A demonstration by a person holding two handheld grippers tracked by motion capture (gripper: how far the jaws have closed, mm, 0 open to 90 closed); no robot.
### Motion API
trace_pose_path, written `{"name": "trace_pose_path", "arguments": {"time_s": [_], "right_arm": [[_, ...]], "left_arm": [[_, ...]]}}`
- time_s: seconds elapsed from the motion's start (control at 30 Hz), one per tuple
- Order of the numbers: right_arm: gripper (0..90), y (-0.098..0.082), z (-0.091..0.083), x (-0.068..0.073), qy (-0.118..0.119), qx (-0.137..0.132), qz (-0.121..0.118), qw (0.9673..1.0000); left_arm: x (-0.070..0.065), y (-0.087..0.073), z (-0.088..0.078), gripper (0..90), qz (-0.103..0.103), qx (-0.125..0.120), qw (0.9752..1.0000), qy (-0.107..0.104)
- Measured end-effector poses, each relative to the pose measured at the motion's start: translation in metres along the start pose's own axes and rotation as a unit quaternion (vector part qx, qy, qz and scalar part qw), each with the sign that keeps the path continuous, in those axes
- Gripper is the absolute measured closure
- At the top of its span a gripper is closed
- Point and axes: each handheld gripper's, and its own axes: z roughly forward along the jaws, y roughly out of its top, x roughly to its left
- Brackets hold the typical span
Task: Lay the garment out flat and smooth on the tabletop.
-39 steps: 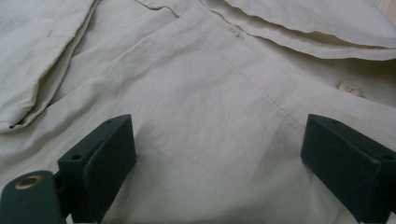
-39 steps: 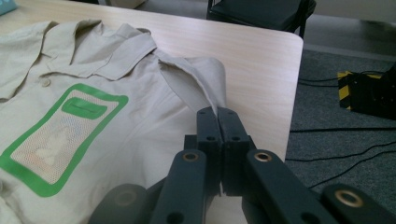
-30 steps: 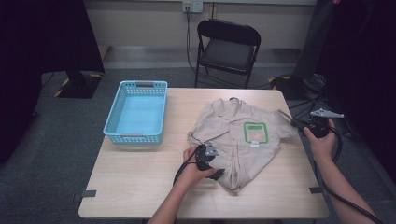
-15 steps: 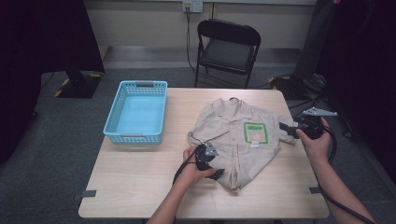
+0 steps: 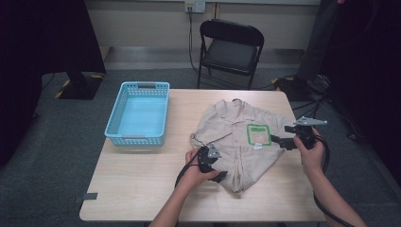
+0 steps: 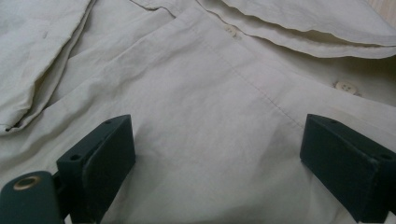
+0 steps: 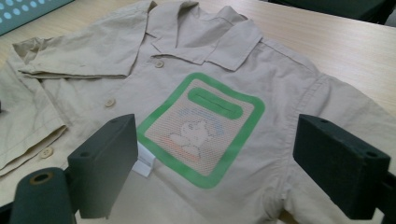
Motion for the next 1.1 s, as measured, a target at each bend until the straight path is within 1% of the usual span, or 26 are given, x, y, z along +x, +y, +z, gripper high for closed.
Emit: {"name": "trace_pose_path", "arguments": {"time_s": [0.03,0.07,0.1,0.2,0.37,0.5,0.6,0.7,0.8,0.9,1.1], "right_arm": [[13.6,-0.001,0.001,0.002,0.003,0.001,-0.001,1.0000],[13.3,-0.001,0.001,0.003,0.005,0.008,-0.006,0.9999],[13.4,-0.002,0.002,0.005,0.000,0.013,-0.009,0.9999],[12.9,-0.005,0.002,0.008,0.006,0.013,-0.004,0.9999],[13.2,-0.011,0.003,0.013,0.012,0.018,-0.005,0.9998],[13.2,-0.017,0.004,0.017,0.020,0.024,-0.009,0.9995],[13.3,-0.021,0.004,0.020,0.024,0.027,-0.018,0.9992],[13.2,-0.026,0.005,0.024,0.032,0.031,-0.019,0.9988],[13.2,-0.031,0.005,0.027,0.036,0.034,-0.021,0.9985],[13.3,-0.036,0.006,0.029,0.044,0.037,-0.017,0.9982],[13.4,-0.044,0.006,0.034,0.048,0.044,-0.028,0.9975]], "left_arm": [[0.000,0.000,0.000,9.7,0.000,0.000,1.0000,0.000],[0.000,0.000,0.000,9.7,0.000,0.000,1.0000,0.000],[0.000,0.000,0.000,9.7,0.000,0.000,1.0000,0.000],[0.000,0.000,0.000,9.7,0.000,0.000,1.0000,0.000],[0.000,0.000,0.000,9.7,0.000,0.000,1.0000,0.000],[0.000,0.000,0.000,9.7,0.000,0.000,1.0000,0.000],[0.000,0.000,0.000,9.7,0.000,0.000,1.0000,0.000],[0.000,0.000,0.000,9.7,0.000,0.000,1.0000,0.000],[0.000,0.000,0.000,9.7,0.000,0.000,1.0000,0.000],[0.000,0.000,0.000,9.7,0.000,0.000,1.0000,0.000],[0.000,0.000,0.000,9.7,0.000,0.000,1.0000,0.000]]}}
